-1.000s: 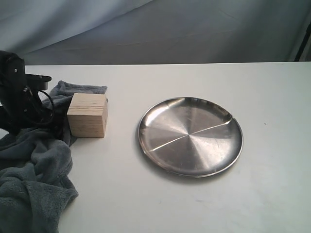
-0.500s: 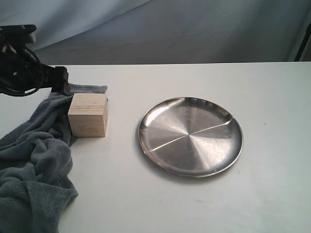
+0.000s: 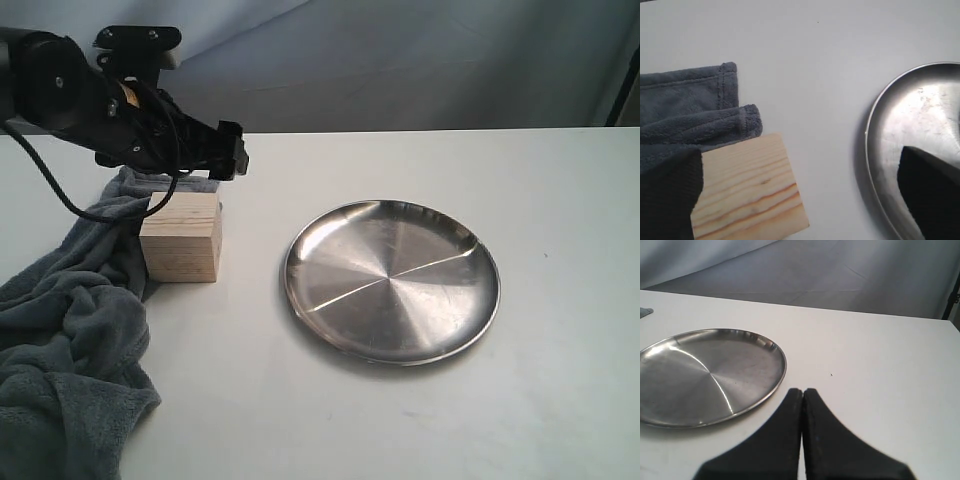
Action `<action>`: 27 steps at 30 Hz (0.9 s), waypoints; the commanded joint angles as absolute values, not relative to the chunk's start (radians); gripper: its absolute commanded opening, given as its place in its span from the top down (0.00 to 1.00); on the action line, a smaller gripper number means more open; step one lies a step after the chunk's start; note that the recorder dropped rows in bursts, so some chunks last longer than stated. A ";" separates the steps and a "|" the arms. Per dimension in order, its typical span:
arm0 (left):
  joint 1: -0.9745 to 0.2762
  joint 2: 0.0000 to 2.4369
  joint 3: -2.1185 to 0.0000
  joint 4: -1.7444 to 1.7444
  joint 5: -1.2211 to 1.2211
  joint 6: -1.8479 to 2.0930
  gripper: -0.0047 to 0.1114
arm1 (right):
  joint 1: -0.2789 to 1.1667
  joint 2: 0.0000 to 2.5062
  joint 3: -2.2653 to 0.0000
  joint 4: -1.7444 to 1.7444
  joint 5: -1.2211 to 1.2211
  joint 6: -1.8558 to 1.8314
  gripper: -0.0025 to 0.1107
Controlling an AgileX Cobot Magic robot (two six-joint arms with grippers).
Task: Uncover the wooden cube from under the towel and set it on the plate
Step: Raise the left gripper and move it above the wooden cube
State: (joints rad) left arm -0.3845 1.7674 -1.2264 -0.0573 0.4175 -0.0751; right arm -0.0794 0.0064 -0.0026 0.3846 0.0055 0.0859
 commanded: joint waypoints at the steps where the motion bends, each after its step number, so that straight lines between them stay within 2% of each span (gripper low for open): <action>1: -0.387 1.773 -1.219 -0.072 0.395 -0.079 0.14 | -0.079 0.000 0.000 0.390 0.017 0.090 0.95; 3: -0.387 1.773 -1.214 -0.072 0.392 -0.079 0.27 | -0.079 0.000 0.000 0.390 0.017 0.090 0.95; 7: -0.387 1.773 -1.214 -0.067 0.383 -0.081 0.59 | -0.079 0.000 0.000 0.390 0.017 0.090 0.95; 10: -0.387 1.773 -1.214 -0.041 0.383 -0.081 0.74 | -0.079 0.000 0.000 0.390 0.017 0.090 0.95; 21: -0.387 1.773 -1.214 -0.039 0.465 -0.074 0.76 | -0.079 0.000 0.000 0.390 0.017 0.090 0.95; 23: -0.387 1.773 -1.221 0.015 0.523 -0.112 0.83 | -0.079 0.000 0.000 0.390 0.017 0.090 0.95; 25: -0.389 1.773 -1.237 0.131 0.606 -0.205 0.96 | -0.079 0.000 0.000 0.390 0.017 0.090 0.95; 27: -0.401 1.773 -1.264 0.255 0.716 -0.350 0.96 | -0.079 0.000 0.000 0.390 0.017 0.090 0.95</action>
